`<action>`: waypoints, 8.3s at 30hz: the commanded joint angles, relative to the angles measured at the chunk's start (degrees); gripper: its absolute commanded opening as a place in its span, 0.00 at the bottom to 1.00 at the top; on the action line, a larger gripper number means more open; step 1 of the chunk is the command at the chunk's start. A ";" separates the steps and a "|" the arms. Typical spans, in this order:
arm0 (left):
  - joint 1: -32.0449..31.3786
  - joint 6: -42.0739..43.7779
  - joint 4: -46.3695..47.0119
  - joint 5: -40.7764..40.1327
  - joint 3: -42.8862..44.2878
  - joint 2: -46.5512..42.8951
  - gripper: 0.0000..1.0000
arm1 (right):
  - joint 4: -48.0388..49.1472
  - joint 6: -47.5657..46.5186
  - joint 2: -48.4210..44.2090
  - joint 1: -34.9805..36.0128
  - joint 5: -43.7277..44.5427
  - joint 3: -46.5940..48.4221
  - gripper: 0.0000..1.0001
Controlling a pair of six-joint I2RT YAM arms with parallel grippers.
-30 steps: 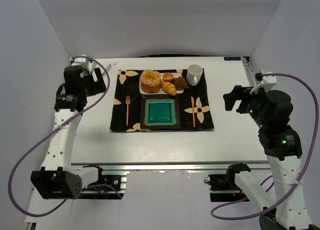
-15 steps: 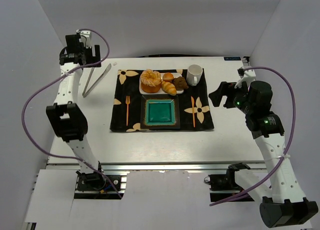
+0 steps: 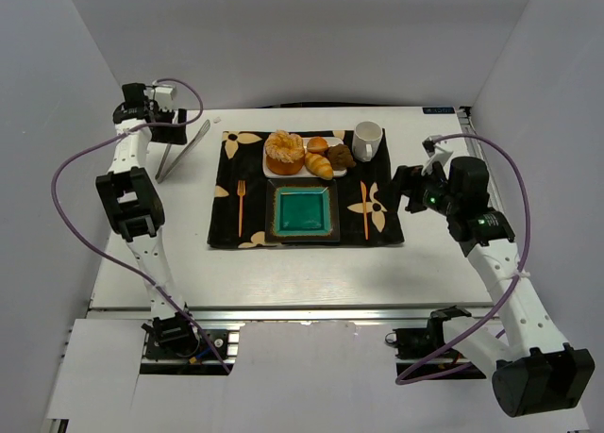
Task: Place the bread
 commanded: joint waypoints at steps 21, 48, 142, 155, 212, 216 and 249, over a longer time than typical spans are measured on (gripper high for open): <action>4.03 15.18 -0.18 6.54 6.56 10.19 0.98 | 1.64 -2.63 5.72 2.00 -1.91 2.09 0.89; 4.56 13.33 1.84 11.55 10.34 17.48 0.98 | 3.31 -2.28 9.59 4.99 -0.59 1.74 0.89; -24.97 -41.34 17.57 2.06 -43.71 -38.50 0.57 | -9.61 12.31 -29.87 6.49 13.56 -3.36 0.89; -25.59 -39.58 16.17 -0.93 -43.27 -36.57 0.63 | -9.52 11.87 -29.78 6.57 13.65 -4.94 0.89; -27.43 -41.86 15.90 -1.63 -35.98 -35.60 0.03 | -9.08 12.14 -30.57 6.49 13.12 -7.23 0.89; -27.52 -41.78 15.38 -1.46 -35.01 -35.51 0.02 | -9.17 12.05 -30.49 6.57 13.03 -7.22 0.89; -27.61 -42.04 9.75 10.75 -55.39 -62.14 0.00 | -10.22 11.70 -32.50 6.57 13.12 -7.22 0.89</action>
